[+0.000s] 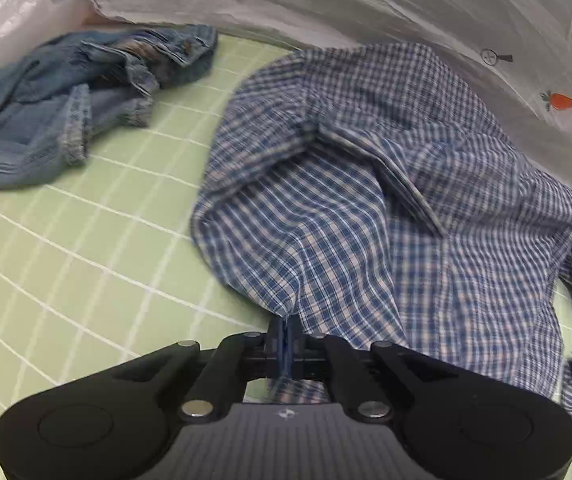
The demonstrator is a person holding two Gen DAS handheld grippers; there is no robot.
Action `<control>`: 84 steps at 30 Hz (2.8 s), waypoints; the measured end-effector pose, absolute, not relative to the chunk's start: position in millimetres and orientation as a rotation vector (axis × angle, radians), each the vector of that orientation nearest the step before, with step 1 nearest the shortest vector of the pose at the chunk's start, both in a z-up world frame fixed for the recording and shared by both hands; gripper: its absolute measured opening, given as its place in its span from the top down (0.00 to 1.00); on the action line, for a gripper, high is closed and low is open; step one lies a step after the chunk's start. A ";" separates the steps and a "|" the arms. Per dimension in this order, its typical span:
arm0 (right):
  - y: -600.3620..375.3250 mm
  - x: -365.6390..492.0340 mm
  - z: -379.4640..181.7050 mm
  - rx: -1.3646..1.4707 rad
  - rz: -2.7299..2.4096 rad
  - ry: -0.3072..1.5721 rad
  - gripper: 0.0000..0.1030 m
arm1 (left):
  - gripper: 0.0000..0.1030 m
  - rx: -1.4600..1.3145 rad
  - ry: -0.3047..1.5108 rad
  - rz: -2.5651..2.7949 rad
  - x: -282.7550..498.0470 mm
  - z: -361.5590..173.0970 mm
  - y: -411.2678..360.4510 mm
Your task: Fold clothes
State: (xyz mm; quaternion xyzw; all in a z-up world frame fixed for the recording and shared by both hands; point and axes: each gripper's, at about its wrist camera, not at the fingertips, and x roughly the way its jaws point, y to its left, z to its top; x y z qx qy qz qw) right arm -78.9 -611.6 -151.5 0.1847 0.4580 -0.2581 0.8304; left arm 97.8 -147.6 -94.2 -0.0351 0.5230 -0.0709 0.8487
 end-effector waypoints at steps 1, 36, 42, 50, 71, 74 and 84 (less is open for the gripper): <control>-620.9 -81.9 -150.5 0.390 -0.573 0.969 0.91 | 0.98 -0.074 1.088 -0.124 99.8 -88.9 -136.8; -501.9 -26.0 -135.5 0.391 -0.359 1.015 0.00 | 0.08 0.017 1.086 -0.264 94.7 -96.7 -231.0; -504.0 -29.2 -145.0 0.430 -0.381 1.044 0.00 | 0.08 0.034 1.102 -0.310 95.7 -101.1 -252.0; -498.8 -24.7 -146.3 0.419 -0.347 1.055 0.00 | 0.32 0.098 1.116 -0.333 95.6 -110.8 -269.1; -496.4 -55.1 -110.9 0.380 -0.224 0.870 1.00 | 0.98 0.020 1.026 -0.341 56.8 -77.8 -216.8; -500.8 -77.8 -93.7 0.382 -0.268 0.820 1.00 | 0.98 -0.021 1.014 -0.303 41.1 -65.5 -192.3; -537.9 -147.8 -52.0 0.383 -0.402 0.725 1.00 | 0.98 -0.100 0.950 -0.180 0.8 -29.9 -119.5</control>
